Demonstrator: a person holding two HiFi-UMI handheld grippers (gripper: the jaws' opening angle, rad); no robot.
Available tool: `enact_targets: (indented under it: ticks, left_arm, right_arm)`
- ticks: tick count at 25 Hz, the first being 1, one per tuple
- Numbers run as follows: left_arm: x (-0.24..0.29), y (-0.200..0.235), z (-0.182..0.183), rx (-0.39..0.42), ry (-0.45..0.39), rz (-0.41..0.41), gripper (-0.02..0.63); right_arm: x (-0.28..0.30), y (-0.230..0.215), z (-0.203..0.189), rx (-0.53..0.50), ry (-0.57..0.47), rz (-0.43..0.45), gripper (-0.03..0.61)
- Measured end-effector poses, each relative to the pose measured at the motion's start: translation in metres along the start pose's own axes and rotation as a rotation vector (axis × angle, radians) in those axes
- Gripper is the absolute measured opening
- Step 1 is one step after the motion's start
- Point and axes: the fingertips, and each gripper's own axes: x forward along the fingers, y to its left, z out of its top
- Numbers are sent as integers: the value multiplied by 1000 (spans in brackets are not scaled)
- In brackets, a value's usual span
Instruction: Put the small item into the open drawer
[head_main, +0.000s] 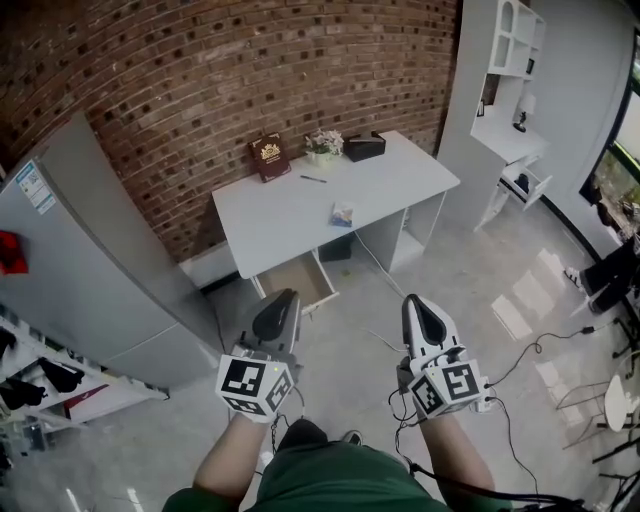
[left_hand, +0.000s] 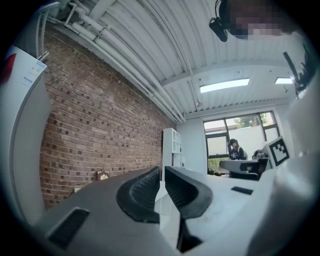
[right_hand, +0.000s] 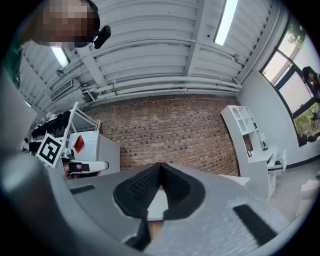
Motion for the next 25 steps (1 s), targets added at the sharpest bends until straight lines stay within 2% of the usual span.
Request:
enact_targets:
  ticks: [11,25]
  left_arm:
    - [36,30,-13,-23,1,-9,31]
    - [109,142,-31,-82,13,-53,31]
  right_arm:
    - [32,-18,-14,5,17,-38,3]
    - [138,-14,-49,-9,83,-125,3]
